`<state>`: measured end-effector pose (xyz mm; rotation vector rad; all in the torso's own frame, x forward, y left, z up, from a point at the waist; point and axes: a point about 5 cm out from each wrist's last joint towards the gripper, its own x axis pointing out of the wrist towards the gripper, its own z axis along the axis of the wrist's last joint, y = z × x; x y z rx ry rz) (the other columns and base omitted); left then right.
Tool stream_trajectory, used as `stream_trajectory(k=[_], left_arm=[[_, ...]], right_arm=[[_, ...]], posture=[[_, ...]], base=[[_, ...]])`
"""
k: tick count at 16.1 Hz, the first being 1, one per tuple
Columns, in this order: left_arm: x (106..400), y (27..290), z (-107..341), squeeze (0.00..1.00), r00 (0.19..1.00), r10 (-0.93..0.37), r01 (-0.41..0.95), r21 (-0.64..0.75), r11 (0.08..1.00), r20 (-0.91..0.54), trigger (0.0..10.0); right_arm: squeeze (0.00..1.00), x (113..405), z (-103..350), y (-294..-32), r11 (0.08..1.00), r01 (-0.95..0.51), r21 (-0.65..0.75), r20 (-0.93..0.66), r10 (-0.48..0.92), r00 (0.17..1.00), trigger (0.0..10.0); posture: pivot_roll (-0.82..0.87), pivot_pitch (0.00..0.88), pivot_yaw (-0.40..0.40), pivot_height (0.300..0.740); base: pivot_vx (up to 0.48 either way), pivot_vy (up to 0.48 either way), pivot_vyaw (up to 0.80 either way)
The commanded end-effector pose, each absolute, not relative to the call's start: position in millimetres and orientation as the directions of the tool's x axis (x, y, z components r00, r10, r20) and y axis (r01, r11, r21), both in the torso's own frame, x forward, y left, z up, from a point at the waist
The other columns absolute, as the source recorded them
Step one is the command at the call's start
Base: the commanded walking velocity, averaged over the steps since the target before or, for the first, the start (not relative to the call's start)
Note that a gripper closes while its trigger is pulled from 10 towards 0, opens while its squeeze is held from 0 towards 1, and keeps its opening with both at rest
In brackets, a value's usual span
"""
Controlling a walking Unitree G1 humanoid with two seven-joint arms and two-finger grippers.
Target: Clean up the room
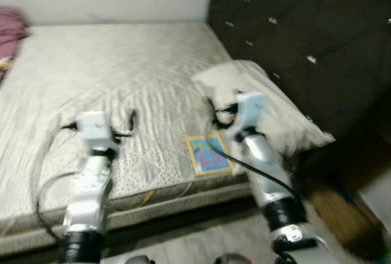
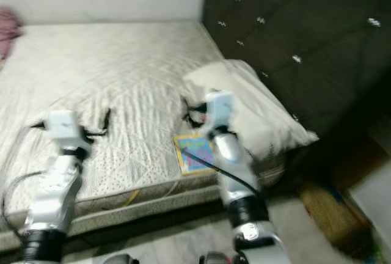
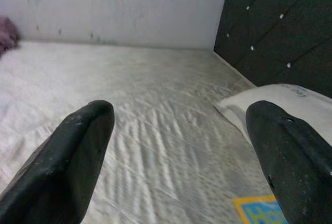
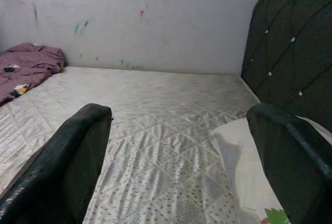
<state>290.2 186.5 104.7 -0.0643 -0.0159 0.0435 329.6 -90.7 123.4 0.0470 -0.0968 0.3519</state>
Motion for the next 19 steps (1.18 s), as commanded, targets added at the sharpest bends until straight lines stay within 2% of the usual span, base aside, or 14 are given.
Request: stream_trajectory(k=[1,11,14,17,19], left_arm=[[293.5,174.6,106.7,0.0,1.0,0.013,-0.012,-0.075,0.997,0.02,10.0],[294.0,173.7,106.7,0.0,1.0,0.012,-0.01,-0.084,0.996,0.024,10.0],[294.1,174.3,106.2,0.0,1.0,0.014,-0.012,-0.083,0.996,0.02,10.0],[294.0,173.4,105.7,0.0,1.0,0.01,-0.009,-0.092,0.996,0.016,10.0],[294.1,173.9,105.4,0.0,1.0,0.013,-0.011,-0.098,0.995,0.014,10.0]], right_arm=[[0.0,332.1,126.1,-105.3,0.951,-0.31,0.011,0.104,0.307,0.946,10.0],[0.0,331.5,125.7,-105.1,0.947,-0.32,0.01,0.104,0.318,0.942,10.0],[0.0,330.7,126.2,-103.0,0.941,-0.339,-0.005,0.108,0.337,0.935,10.0],[0.0,329.5,127.7,-101.0,0.935,-0.353,-0.021,0.117,0.353,0.928,10.0],[0.0,330.1,127.2,-102.3,0.938,-0.345,-0.018,0.114,0.345,0.932,10.0]], posture=[[-0.04,0.0,-0.031,0.74],[-0.05,0.0,-0.031,0.74],[-0.05,0.0,-0.031,0.74],[-0.05,0.0,-0.032,0.74],[-0.05,0.0,-0.032,0.74]], base=[[0.0,0.48,-0.73],[0.0,0.471,-0.05],[0.0,0.0,0.0],[0.0,0.476,0.79],[0.0,0.476,0.23]])
